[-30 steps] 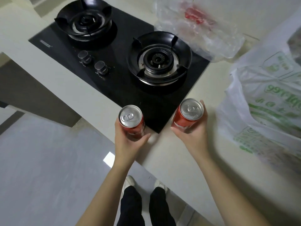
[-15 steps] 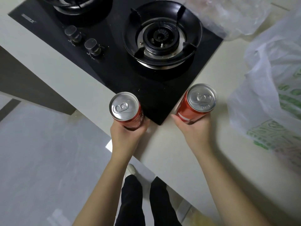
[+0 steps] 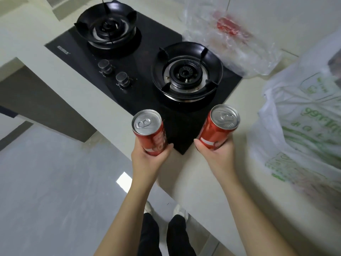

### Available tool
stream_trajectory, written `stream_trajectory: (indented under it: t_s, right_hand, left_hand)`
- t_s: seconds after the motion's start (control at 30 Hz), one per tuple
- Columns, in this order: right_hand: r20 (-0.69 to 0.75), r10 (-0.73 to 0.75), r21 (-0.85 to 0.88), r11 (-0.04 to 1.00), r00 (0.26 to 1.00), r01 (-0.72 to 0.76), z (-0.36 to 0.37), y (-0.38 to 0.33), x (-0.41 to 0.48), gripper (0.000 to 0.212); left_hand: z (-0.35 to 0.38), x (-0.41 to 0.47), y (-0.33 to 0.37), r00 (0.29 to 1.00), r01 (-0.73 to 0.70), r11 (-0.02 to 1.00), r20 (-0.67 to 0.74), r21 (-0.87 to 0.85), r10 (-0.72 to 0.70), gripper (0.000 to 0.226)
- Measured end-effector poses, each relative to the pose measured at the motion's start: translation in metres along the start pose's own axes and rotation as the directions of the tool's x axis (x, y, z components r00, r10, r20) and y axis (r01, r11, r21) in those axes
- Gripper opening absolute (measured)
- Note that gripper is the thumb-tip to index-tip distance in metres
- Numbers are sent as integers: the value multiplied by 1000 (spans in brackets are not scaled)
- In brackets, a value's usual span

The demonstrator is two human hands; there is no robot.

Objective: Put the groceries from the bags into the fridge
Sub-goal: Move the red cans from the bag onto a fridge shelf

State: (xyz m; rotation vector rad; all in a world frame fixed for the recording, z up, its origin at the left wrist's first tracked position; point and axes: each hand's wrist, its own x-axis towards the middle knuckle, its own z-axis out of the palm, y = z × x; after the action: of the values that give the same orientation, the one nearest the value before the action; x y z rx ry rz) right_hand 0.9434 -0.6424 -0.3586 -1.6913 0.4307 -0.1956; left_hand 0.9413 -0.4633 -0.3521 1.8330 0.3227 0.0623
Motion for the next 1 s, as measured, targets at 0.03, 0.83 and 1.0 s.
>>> stream_trajectory:
  t_s: [0.03,0.83,1.0]
  right_hand:
    - [-4,-21,10,1000,1000,21,0,-12,-2,58]
    - [517,-372,410,898,770,159,187,-205,-157,46]
    - [685,-375,463,886,625,23,255,-230,-223,44]
  left_hand:
    - [-3,-1,11,1000,-7,999,-13,-45,7,59]
    - [-290,-79,100,821,-300,911,-564,-283,95,61]
    - [-372,-125,97,661,-364,899,-747,-243,66,64]
